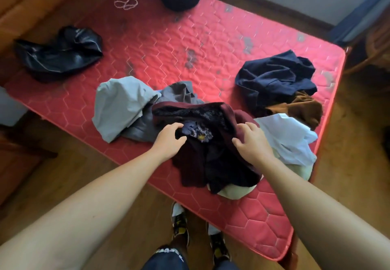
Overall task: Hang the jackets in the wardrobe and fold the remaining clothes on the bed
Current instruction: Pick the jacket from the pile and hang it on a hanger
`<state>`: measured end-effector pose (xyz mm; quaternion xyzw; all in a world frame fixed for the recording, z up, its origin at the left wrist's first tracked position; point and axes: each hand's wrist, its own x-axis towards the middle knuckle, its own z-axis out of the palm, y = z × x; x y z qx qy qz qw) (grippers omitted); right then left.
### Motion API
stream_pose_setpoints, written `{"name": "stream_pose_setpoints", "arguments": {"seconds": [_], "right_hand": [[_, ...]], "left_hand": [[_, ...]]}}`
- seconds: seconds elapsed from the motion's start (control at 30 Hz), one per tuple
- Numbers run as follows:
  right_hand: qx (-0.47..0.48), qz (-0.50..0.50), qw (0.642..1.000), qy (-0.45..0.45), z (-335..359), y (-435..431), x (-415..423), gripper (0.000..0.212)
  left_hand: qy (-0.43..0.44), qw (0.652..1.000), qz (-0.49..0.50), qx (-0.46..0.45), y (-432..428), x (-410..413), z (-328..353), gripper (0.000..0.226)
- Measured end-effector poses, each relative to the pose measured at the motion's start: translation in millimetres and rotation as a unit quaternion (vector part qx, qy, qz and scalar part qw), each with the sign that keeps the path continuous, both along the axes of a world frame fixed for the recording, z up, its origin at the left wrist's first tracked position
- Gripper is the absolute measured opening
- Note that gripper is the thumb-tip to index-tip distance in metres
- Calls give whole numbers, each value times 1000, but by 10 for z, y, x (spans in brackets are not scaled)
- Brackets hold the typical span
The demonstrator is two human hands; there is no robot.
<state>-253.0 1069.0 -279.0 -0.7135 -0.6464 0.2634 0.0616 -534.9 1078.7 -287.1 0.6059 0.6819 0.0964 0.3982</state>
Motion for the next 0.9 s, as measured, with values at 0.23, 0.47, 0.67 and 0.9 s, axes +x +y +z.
{"name": "stream_pose_setpoints", "arguments": {"seconds": [0.23,0.47,0.67,0.9], "right_hand": [[61,197,979,-5,1058,-24,-432,59],[100,408,907,14,1721,-319,-1624,55],[97,580,808,41,2116,-1097,-3008,54],[105,758,641,49,2562,-2555,-4529,51]], "left_hand": [[35,995,60,78,-536,-310,900,53],[156,963,204,80,-1901,-1093,1564,66],[222,902,369,28,-3534,-1706,2046,75],[247,812,529,-13,-5328,-2015,2438,65]]}}
